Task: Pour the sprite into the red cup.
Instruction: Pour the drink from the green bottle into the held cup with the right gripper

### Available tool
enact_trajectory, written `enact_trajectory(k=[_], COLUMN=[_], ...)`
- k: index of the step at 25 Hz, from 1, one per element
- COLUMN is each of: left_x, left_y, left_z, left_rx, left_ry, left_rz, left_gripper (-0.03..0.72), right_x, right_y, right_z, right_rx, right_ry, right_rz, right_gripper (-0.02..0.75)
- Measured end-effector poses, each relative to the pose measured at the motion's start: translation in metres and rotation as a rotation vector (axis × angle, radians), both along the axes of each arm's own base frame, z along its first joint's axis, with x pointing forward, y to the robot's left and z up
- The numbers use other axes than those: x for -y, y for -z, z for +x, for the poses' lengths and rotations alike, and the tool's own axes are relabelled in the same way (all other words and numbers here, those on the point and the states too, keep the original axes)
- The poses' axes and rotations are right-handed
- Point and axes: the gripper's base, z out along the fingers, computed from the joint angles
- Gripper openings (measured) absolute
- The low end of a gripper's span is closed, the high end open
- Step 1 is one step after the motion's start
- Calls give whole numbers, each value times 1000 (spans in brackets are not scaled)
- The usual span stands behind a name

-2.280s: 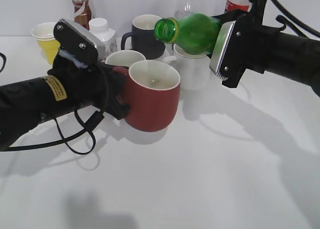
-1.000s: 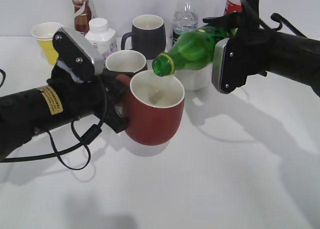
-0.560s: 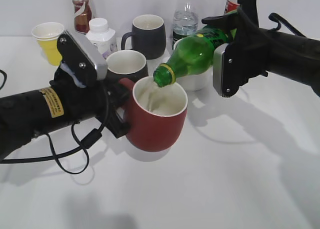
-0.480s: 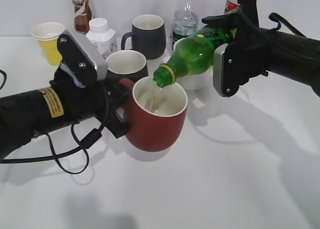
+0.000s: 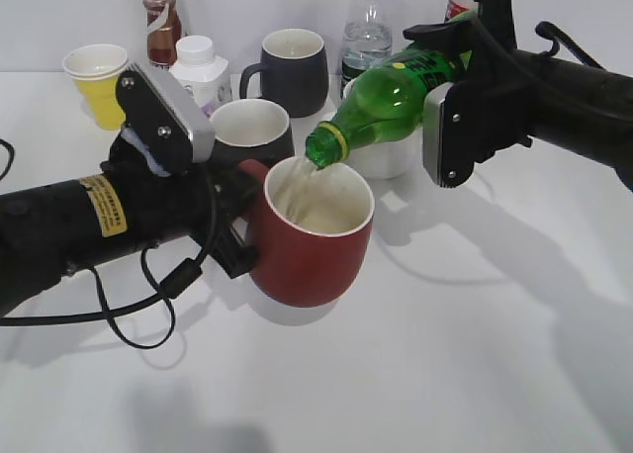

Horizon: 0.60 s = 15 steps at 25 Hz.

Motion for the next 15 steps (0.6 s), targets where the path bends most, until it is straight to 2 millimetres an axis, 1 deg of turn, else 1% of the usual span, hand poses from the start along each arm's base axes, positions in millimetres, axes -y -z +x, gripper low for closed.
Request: enact_trajectory(k=[11, 15], left_x=[-1, -2], left_y=[2, 2], left_z=[0, 2], left_rx=[-17, -29], left_ry=[-10, -39], left_rz=[16, 3], left_gripper=[75, 75], right_x=[1, 1], right_y=[-1, -1], right_z=[1, 1], right_rx=[12, 13], right_ry=[16, 17], right_rz=[-5, -3], right_gripper=[428, 428])
